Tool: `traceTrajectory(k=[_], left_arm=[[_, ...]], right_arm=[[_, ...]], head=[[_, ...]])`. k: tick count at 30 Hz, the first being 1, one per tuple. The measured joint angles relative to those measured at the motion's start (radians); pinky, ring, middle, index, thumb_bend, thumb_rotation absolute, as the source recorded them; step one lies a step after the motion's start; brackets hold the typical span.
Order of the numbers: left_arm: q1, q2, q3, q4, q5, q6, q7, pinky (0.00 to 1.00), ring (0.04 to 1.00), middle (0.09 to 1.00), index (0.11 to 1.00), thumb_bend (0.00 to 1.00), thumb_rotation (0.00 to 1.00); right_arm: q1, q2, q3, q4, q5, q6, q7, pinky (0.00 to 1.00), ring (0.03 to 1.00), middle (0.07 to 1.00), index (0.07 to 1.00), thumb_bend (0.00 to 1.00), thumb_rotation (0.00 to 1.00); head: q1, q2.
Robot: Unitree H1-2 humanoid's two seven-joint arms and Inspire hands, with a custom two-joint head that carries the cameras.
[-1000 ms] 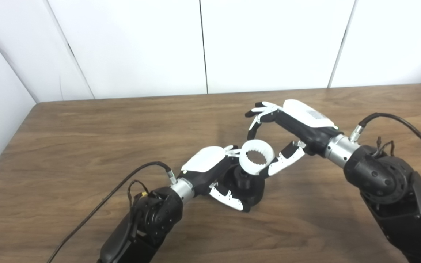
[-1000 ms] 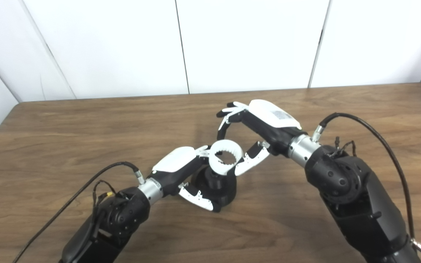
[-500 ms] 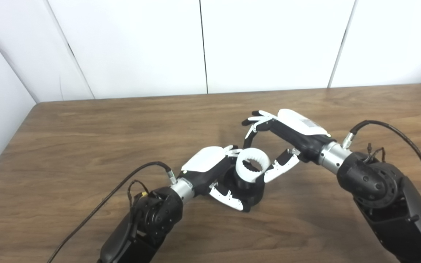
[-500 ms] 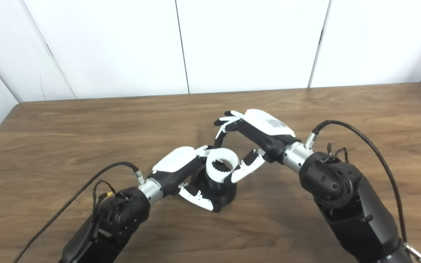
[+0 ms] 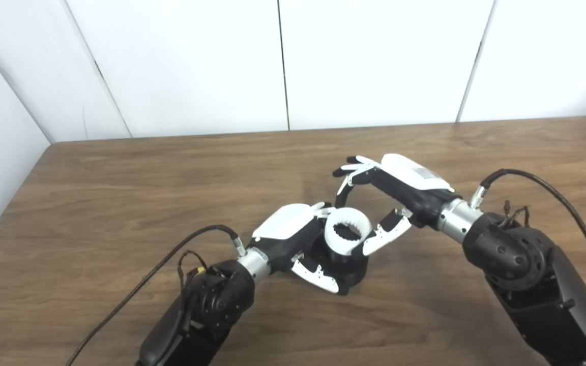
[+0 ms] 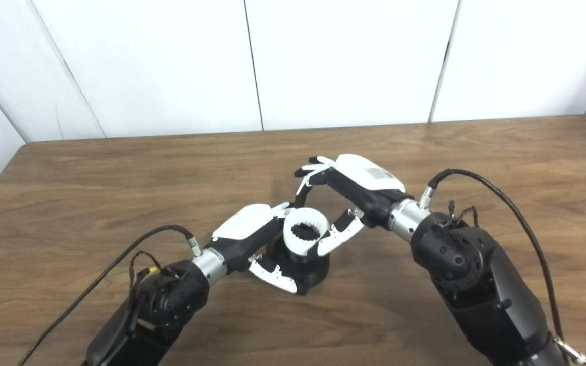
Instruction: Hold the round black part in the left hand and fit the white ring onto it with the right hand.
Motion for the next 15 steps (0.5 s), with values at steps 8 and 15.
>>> traceTrajectory(k=[8, 15], left_arm=[[0.000, 0.000, 0.000, 0.000, 0.000, 0.000, 0.000, 0.88, 0.982, 0.936, 0.706, 0.91, 0.33], [0.000, 0.000, 0.000, 0.000, 0.000, 0.001, 0.000, 0.89, 0.989, 0.938, 0.711, 0.90, 0.34]], right_arm=[[-0.002, 0.002, 0.000, 0.026, 0.001, -0.004, 0.000, 0.88, 0.964, 0.873, 0.579, 0.87, 0.22], [-0.002, 0.006, 0.000, 0.032, 0.000, -0.021, 0.000, 0.89, 0.969, 0.875, 0.587, 0.87, 0.24]], head=[[0.000, 0.002], [0.000, 0.002]])
